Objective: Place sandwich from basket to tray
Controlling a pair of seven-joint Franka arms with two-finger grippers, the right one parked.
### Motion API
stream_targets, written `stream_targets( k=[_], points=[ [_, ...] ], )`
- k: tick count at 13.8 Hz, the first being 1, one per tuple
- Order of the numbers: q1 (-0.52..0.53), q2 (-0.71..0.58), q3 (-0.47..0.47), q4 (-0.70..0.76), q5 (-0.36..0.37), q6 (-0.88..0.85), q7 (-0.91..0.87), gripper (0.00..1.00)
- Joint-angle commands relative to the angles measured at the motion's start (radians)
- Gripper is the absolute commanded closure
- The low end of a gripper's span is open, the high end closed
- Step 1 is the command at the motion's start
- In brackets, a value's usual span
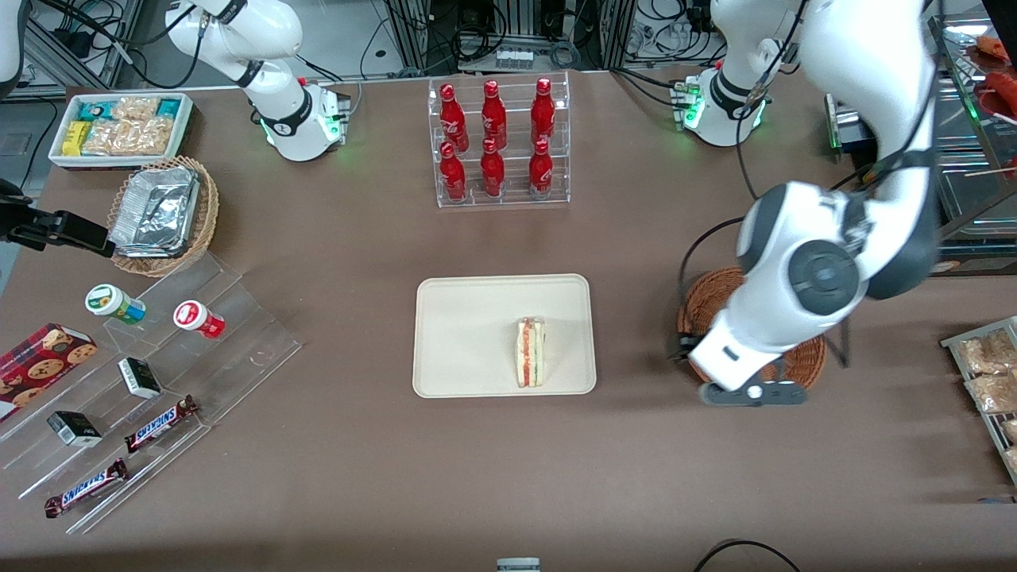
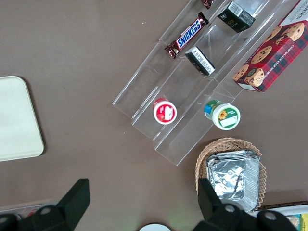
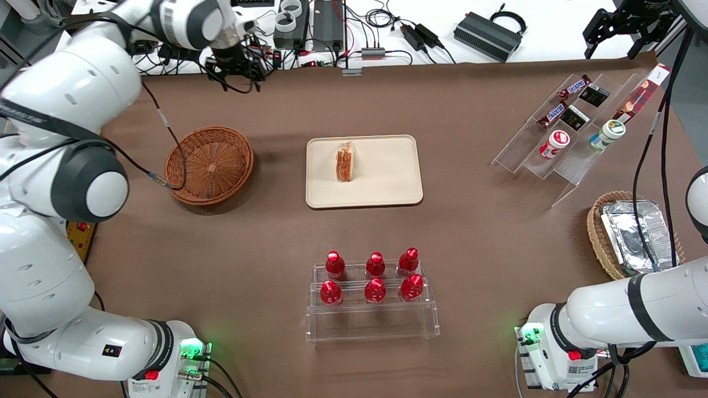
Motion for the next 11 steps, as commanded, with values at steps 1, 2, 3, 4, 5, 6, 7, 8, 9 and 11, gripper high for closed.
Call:
stream_targets(
  k=[1,2,3,4,5,6,7,8,9,11],
  points=[
    [0.033,-0.092,-0.004,-0.015,0.005,-0.099,0.052,0.00],
    [0.049,-0.122,-0.006,-0.015,0.004,-0.132,0.056,0.00],
    [0.102,-0.163,-0.012,-0.018,0.001,-0.170,0.058,0.00],
    [0.125,-0.188,-0.015,-0.017,-0.002,-0.217,0.078,0.00],
    [0.135,-0.218,-0.015,-0.014,-0.001,-0.276,0.125,0.00],
    [0.156,-0.243,-0.017,-0.009,-0.002,-0.322,0.160,0.00],
    [0.191,-0.269,-0.032,-0.008,-0.004,-0.363,0.176,0.00],
    [0.229,-0.293,-0.067,-0.008,-0.001,-0.394,0.177,0.00],
    [0.259,-0.313,-0.085,-0.008,0.001,-0.417,0.177,0.00],
    [0.285,-0.344,-0.093,-0.015,0.001,-0.449,0.177,0.00]
  ],
)
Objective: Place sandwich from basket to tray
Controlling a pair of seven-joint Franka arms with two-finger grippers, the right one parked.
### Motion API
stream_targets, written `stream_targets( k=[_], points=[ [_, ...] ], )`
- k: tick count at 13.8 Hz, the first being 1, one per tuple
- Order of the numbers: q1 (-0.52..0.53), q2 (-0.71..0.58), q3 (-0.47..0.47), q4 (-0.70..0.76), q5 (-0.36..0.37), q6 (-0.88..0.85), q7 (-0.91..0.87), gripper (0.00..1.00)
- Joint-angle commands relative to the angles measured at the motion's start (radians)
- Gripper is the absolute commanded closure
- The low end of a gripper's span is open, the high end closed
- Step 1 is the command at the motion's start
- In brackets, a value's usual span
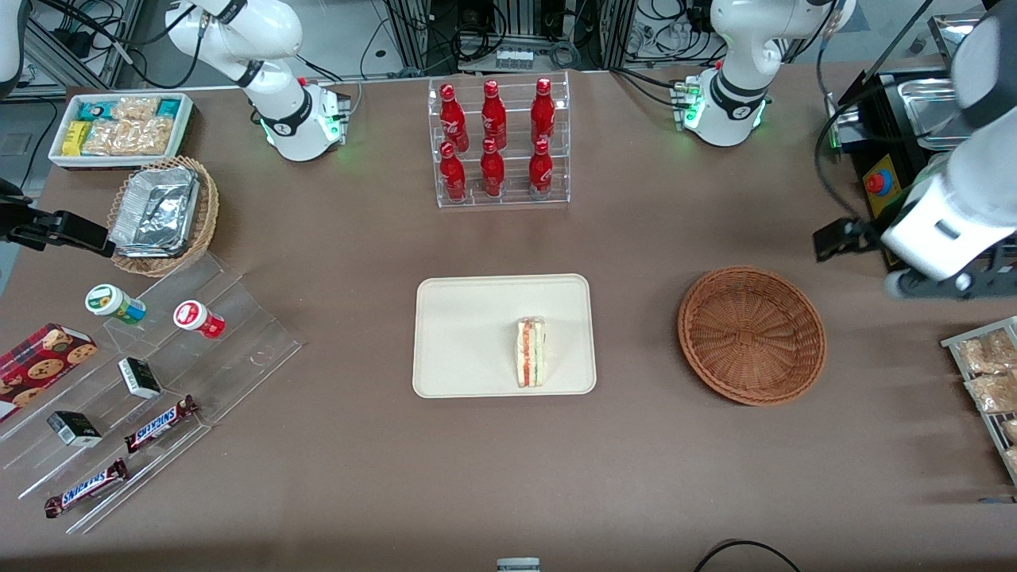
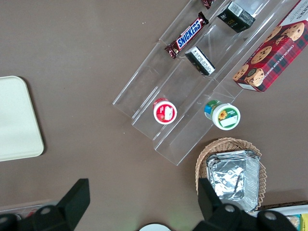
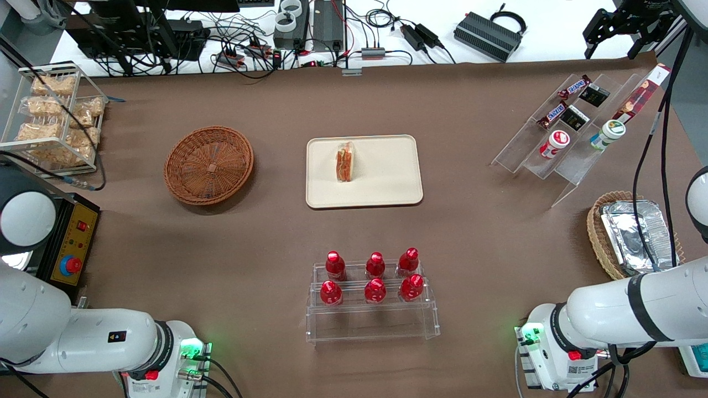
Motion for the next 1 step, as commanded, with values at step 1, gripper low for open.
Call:
stream_targets(
  k=[1],
  points=[
    [0.056,-0.035,-0.049,-0.019,0.001,-0.035,0.012,0.00]
  ],
)
